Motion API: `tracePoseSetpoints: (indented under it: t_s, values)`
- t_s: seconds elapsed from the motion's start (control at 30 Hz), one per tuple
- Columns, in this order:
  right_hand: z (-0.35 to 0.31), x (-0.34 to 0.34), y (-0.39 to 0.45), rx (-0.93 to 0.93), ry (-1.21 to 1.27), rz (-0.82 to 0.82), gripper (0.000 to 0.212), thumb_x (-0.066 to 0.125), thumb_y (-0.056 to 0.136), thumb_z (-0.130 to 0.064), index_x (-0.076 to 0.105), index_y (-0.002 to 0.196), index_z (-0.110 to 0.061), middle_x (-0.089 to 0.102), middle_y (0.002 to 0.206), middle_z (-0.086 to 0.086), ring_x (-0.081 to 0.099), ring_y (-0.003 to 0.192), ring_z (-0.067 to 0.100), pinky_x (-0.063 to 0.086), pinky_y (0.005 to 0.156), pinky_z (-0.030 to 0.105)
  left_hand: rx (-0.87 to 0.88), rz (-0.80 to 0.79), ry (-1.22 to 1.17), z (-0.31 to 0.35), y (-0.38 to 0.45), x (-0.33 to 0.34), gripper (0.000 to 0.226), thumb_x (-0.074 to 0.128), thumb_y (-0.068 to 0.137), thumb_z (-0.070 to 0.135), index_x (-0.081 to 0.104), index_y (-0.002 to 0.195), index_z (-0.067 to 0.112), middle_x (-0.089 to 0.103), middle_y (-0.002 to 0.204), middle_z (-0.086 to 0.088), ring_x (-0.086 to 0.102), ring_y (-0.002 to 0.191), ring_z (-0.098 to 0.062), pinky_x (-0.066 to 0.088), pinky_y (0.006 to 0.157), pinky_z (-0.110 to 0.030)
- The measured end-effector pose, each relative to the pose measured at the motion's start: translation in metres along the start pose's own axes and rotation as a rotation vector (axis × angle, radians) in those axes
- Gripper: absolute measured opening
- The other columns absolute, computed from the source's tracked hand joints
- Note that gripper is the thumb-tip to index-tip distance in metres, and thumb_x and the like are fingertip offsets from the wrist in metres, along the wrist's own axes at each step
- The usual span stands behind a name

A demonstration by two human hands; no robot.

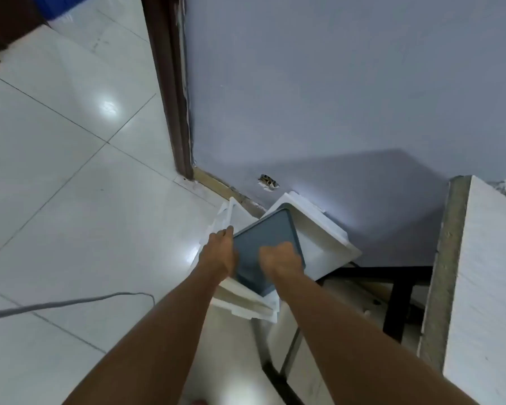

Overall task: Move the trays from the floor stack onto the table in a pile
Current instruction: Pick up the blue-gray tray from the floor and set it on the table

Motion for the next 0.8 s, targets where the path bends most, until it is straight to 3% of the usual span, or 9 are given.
tracePoseSetpoints:
  t_s: [0.1,0.23,0.33,0.43,0.5,0.57,0.63,0.73,0.8]
  values:
    - [0.013,0.009,0.017,0.002,0.014,0.004,0.04,0.049,0.091,-0.024,0.055,0.123,-0.001,0.058,0.126,0.018,0.056,0.115,0.035,0.046,0.097,0.039,-0.02,-0.004,0.008,-0.004,0.017,0.009,0.036,0.045,0.093,0.024,0.044,0.127,0.011,0.054,0.125,-0.014,0.049,0.118,-0.031,0.045,0.094,-0.044]
    - [0.025,0.013,0.015,0.035,0.057,-0.044,0.034,0.046,0.092,-0.018,0.054,0.121,-0.004,0.057,0.127,0.016,0.053,0.098,0.028,0.044,0.086,0.033,-0.002,-0.005,0.112,-0.005,0.021,0.015,0.025,0.048,0.094,0.02,0.05,0.116,0.009,0.056,0.12,-0.014,0.054,0.113,-0.031,0.049,0.094,-0.042]
    - [0.03,0.004,0.001,0.072,0.097,-0.03,0.037,0.046,0.091,-0.021,0.053,0.125,-0.006,0.057,0.129,0.017,0.057,0.113,0.034,0.047,0.092,0.034,0.157,0.032,0.127,0.008,0.004,0.005,0.018,0.045,0.093,0.016,0.052,0.105,0.004,0.057,0.112,-0.018,0.057,0.105,-0.036,0.048,0.085,-0.044]
    - [0.036,0.0,-0.027,0.109,0.147,-0.071,0.038,0.046,0.087,-0.02,0.054,0.121,-0.006,0.06,0.119,0.016,0.059,0.105,0.033,0.052,0.086,0.037,0.207,0.1,0.021,0.023,-0.027,-0.013,0.018,0.046,0.096,0.019,0.056,0.099,0.005,0.061,0.104,-0.016,0.061,0.093,-0.033,0.051,0.081,-0.04]
    - [0.038,-0.005,-0.045,0.101,0.193,-0.099,0.04,0.046,0.083,-0.02,0.057,0.118,-0.005,0.061,0.112,0.014,0.058,0.096,0.03,0.051,0.079,0.035,0.145,0.135,-0.07,0.028,-0.048,-0.034,0.024,0.044,0.098,0.021,0.058,0.102,0.003,0.06,0.099,-0.012,0.061,0.089,-0.029,0.049,0.078,-0.034]
    - [0.041,-0.009,-0.061,0.096,0.221,-0.097,0.042,0.048,0.082,-0.025,0.058,0.119,-0.007,0.061,0.114,0.013,0.058,0.101,0.032,0.053,0.088,0.039,0.038,0.136,-0.213,0.025,-0.071,-0.058,0.027,0.043,0.098,0.019,0.06,0.101,-0.001,0.063,0.097,-0.015,0.062,0.086,-0.03,0.048,0.074,-0.033]
    - [0.039,-0.015,-0.079,0.093,0.246,-0.103,0.047,0.05,0.079,-0.031,0.058,0.119,-0.008,0.061,0.12,0.016,0.058,0.112,0.037,0.052,0.096,0.048,-0.067,0.102,-0.389,0.018,-0.096,-0.08,0.023,0.045,0.096,0.016,0.062,0.092,0.0,0.068,0.096,-0.019,0.068,0.079,-0.033,0.056,0.075,-0.036]
    - [0.033,-0.034,-0.116,0.082,0.29,-0.134,0.05,0.05,0.074,-0.029,0.06,0.115,-0.004,0.062,0.114,0.017,0.059,0.112,0.04,0.053,0.095,0.05,-0.224,-0.014,-0.661,0.017,-0.139,-0.114,0.028,0.05,0.094,0.012,0.05,0.067,0.007,0.065,0.088,-0.015,0.07,0.061,-0.026,0.061,0.076,-0.041]
    - [0.027,-0.054,-0.152,0.074,0.304,-0.15,0.042,0.049,0.079,-0.025,0.056,0.115,-0.005,0.06,0.116,0.017,0.059,0.111,0.038,0.055,0.092,0.05,-0.284,-0.067,-0.768,0.024,-0.172,-0.137,0.027,0.053,0.092,0.005,0.049,0.065,0.006,0.059,0.079,-0.013,0.066,0.054,-0.017,0.063,0.065,-0.03]
Point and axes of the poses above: each hand's wrist, its own y-axis towards the middle knuckle, its own x-axis out of the palm, z = x × y, the point moved 4 cm from there along y, towards the middle knuckle
